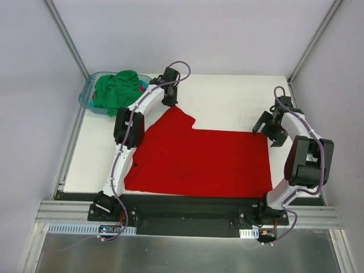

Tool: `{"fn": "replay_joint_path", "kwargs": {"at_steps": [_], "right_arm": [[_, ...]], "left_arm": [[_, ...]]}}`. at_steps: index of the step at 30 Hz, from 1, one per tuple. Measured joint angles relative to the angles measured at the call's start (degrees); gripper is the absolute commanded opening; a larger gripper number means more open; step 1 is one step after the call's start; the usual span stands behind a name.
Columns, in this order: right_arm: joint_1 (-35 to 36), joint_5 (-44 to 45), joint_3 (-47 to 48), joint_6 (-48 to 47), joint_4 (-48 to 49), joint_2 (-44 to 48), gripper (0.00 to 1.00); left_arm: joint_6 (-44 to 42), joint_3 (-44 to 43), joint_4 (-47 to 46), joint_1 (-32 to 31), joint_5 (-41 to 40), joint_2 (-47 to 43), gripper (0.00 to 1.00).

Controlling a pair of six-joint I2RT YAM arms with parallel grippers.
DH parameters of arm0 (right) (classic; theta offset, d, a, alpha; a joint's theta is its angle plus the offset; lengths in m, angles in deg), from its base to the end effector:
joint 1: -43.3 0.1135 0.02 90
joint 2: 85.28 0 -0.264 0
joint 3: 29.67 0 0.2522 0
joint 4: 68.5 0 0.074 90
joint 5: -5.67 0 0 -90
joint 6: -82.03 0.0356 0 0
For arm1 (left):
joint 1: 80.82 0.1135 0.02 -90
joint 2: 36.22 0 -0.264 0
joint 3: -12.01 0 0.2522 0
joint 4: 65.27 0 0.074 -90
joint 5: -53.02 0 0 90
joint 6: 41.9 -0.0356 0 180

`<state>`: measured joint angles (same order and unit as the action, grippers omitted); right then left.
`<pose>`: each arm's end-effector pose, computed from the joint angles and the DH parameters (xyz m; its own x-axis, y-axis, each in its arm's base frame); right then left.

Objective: Fold and stack the t-shirts
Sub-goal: Grap the side of the flattened tshirt furthest away from the robot with both arms

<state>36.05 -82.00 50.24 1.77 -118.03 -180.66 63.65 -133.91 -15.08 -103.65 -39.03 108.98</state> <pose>0.3313 -0.0436 0.2098 -0.8619 0.2800 -0.4228 0.2932 0.9554 0.0352 0.5168 -0.2162 0.1841 -0.7731 0.0348 -0.6333 0.1651 0.9751 -0.1480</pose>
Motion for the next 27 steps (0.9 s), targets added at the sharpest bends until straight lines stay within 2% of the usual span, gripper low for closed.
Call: {"fn": "replay_joint_path", "kwargs": {"at_steps": [10,16,27], "right_arm": [[-0.33,-0.24,4.28,-1.42,-0.02,-3.72,0.99],[-0.50,-1.05,7.10,-1.88,-0.17,-5.79,0.96],[-0.50,-0.04,14.91,-3.13,-2.64,-14.34,0.79]], "left_arm": [[-0.44,0.00,0.09,0.02,0.04,0.00,0.00],[-0.59,2.27,-0.72,0.02,0.39,-0.66,0.00],[-0.46,14.03,-6.16,0.00,5.62,-8.81,0.00]]}}
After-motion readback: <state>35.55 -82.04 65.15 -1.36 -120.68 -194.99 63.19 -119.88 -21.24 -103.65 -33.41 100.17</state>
